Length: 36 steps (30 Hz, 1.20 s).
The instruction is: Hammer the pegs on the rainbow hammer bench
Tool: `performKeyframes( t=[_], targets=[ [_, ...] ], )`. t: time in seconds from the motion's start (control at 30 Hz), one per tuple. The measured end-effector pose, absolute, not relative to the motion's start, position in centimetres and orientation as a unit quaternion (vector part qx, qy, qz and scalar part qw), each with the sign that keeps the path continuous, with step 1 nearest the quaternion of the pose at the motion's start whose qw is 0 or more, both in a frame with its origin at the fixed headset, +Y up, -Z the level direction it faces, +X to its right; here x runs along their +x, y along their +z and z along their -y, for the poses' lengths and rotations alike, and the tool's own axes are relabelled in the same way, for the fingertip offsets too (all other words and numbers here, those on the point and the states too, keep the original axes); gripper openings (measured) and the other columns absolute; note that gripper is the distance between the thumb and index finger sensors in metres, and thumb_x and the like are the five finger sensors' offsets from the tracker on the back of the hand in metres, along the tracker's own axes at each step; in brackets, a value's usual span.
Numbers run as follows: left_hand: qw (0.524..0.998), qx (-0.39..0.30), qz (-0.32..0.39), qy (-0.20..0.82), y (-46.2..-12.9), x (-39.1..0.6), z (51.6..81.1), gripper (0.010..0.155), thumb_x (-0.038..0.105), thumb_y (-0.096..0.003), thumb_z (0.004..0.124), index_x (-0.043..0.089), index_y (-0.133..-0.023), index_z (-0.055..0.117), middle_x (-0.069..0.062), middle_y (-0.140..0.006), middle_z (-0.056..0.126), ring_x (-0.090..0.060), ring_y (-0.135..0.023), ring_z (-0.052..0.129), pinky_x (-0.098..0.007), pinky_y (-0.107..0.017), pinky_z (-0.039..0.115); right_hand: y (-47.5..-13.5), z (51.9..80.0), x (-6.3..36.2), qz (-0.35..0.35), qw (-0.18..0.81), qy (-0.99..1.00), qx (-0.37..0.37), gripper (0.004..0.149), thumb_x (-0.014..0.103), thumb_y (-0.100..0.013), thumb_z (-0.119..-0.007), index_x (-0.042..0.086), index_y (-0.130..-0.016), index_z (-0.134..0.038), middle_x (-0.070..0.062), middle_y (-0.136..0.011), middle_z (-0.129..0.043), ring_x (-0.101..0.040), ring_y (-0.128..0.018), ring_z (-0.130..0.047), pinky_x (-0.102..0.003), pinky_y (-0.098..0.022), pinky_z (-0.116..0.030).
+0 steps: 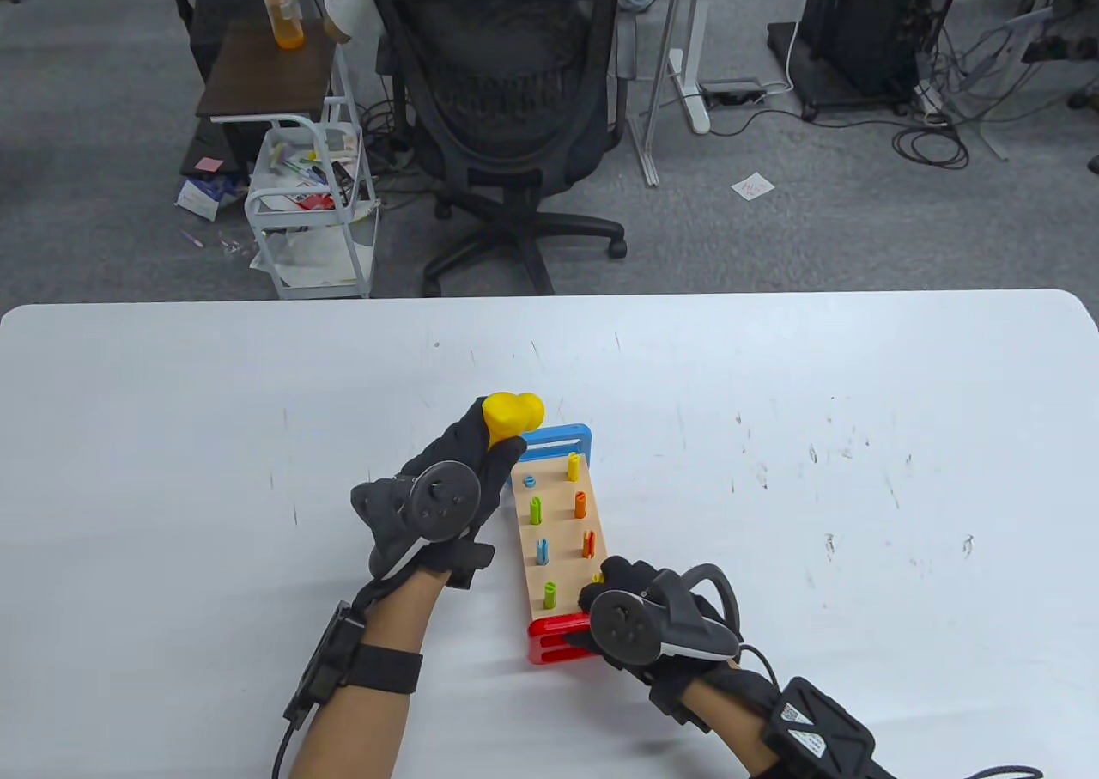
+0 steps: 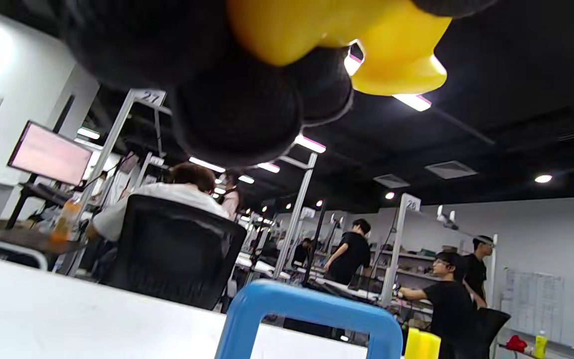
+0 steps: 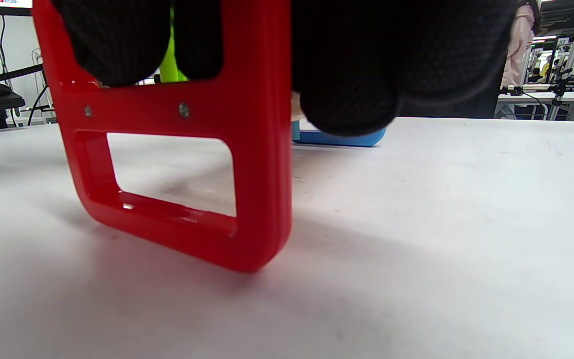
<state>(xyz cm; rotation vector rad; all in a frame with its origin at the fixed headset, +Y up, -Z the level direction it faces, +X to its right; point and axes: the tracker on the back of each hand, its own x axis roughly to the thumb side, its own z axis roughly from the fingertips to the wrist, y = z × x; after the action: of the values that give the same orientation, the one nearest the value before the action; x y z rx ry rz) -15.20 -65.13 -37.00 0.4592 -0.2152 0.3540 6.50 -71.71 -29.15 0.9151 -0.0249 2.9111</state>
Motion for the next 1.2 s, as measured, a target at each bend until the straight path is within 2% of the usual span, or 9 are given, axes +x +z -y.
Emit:
performKeyframes(
  t=[0.07, 0.2, 0.27, 0.77, 0.87, 0.97, 1.0, 1.03, 1.2],
  targets=[
    [0.958, 0.204, 0.115, 0.166, -37.5, -14.8, 66.3, 0.07, 0.065, -0.0508, 0.056, 0.025, -0.108, 0.065, 0.003, -0.075, 0.098, -0.019, -0.047, 0.109, -0.028, -0.028, 0.094, -29.1, 71.7, 6.5, 0.008, 0.045, 0.953, 0.299, 0.038, 0.05, -0.055, -0.074, 0.017, -0.069, -0.084, -0.019, -0.078, -0.082, -0.036, -0.058, -0.094, -0.056, -0.05, -0.08],
    [0.996, -0.046, 0.076, -0.01, -39.7, -13.0, 71.4, 0.07, 0.065, -0.051, 0.053, 0.026, -0.109, 0.063, 0.007, -0.076, 0.097, -0.015, -0.048, 0.11, -0.026, -0.031, 0.095, -29.1, 71.7, 6.5, 0.009, 0.045, 0.953, 0.299, 0.037, 0.05, -0.055, -0.074, 0.017, -0.069, -0.084, -0.019, -0.078, -0.082, -0.036, -0.058, -0.094, -0.056, -0.05, -0.08],
    [0.992, 0.067, 0.097, 0.042, -39.5, -13.4, 71.2, 0.07, 0.064, -0.0499, 0.06, 0.023, -0.105, 0.073, 0.003, -0.07, 0.103, -0.019, -0.04, 0.112, -0.028, -0.025, 0.095, -29.1, 71.7, 6.6, 0.01, 0.045, 0.953, 0.299, 0.038, 0.05, -0.055, -0.074, 0.017, -0.069, -0.084, -0.019, -0.078, -0.082, -0.036, -0.058, -0.094, -0.056, -0.05, -0.08],
    [0.944, 0.221, 0.128, 0.209, -34.3, -16.3, 60.8, 0.071, 0.066, -0.0512, 0.057, 0.024, -0.108, 0.069, 0.002, -0.07, 0.101, -0.019, -0.041, 0.11, -0.028, -0.026, 0.094, -29.2, 71.8, 6.5, 0.009, 0.046, 0.952, 0.301, 0.038, 0.05, -0.055, -0.074, 0.016, -0.069, -0.084, -0.019, -0.078, -0.082, -0.036, -0.058, -0.094, -0.056, -0.05, -0.08],
    [0.958, 0.195, 0.143, 0.155, -34.0, -15.2, 62.8, 0.071, 0.066, -0.051, 0.058, 0.024, -0.108, 0.07, 0.002, -0.069, 0.102, -0.019, -0.04, 0.111, -0.028, -0.025, 0.094, -29.2, 71.8, 6.5, 0.009, 0.046, 0.952, 0.302, 0.038, 0.05, -0.055, -0.074, 0.016, -0.069, -0.084, -0.019, -0.078, -0.082, -0.036, -0.058, -0.094, -0.056, -0.05, -0.08],
    [0.993, -0.03, 0.112, 0.015, -36.1, -13.2, 68.3, 0.071, 0.067, -0.0507, 0.059, 0.025, -0.107, 0.07, 0.003, -0.07, 0.102, -0.019, -0.041, 0.11, -0.028, -0.026, 0.094, -29.2, 71.8, 6.5, 0.01, 0.045, 0.952, 0.302, 0.038, 0.05, -0.055, -0.074, 0.017, -0.069, -0.084, -0.019, -0.078, -0.082, -0.036, -0.058, -0.094, -0.056, -0.05, -0.08],
    [0.992, 0.009, 0.117, 0.034, -35.8, -13.7, 68.3, 0.071, 0.072, -0.0496, 0.05, 0.032, -0.107, 0.062, 0.013, -0.072, 0.099, -0.008, -0.044, 0.112, -0.02, -0.028, 0.097, -29.1, 71.8, 6.6, 0.013, 0.045, 0.952, 0.302, 0.038, 0.05, -0.055, -0.074, 0.017, -0.069, -0.083, -0.019, -0.078, -0.082, -0.036, -0.058, -0.094, -0.056, -0.05, -0.08],
    [0.985, 0.063, 0.129, 0.098, -36.1, -13.8, 68.3, 0.071, 0.067, -0.0493, 0.063, 0.023, -0.104, 0.076, 0.001, -0.064, 0.105, -0.019, -0.034, 0.112, -0.03, -0.021, 0.095, -29.1, 71.8, 6.6, 0.014, 0.046, 0.952, 0.302, 0.038, 0.05, -0.055, -0.074, 0.017, -0.069, -0.083, -0.019, -0.078, -0.082, -0.036, -0.058, -0.094, -0.056, -0.05, -0.08],
    [0.964, 0.185, 0.127, 0.143, -33.9, -14.6, 63.3, 0.071, 0.068, -0.0501, 0.061, 0.025, -0.106, 0.072, 0.003, -0.067, 0.103, -0.018, -0.037, 0.111, -0.029, -0.024, 0.094, -29.1, 71.8, 6.5, 0.013, 0.046, 0.952, 0.301, 0.037, 0.05, -0.055, -0.074, 0.017, -0.069, -0.084, -0.019, -0.078, -0.082, -0.036, -0.058, -0.094, -0.056, -0.05, -0.08]
  ],
)
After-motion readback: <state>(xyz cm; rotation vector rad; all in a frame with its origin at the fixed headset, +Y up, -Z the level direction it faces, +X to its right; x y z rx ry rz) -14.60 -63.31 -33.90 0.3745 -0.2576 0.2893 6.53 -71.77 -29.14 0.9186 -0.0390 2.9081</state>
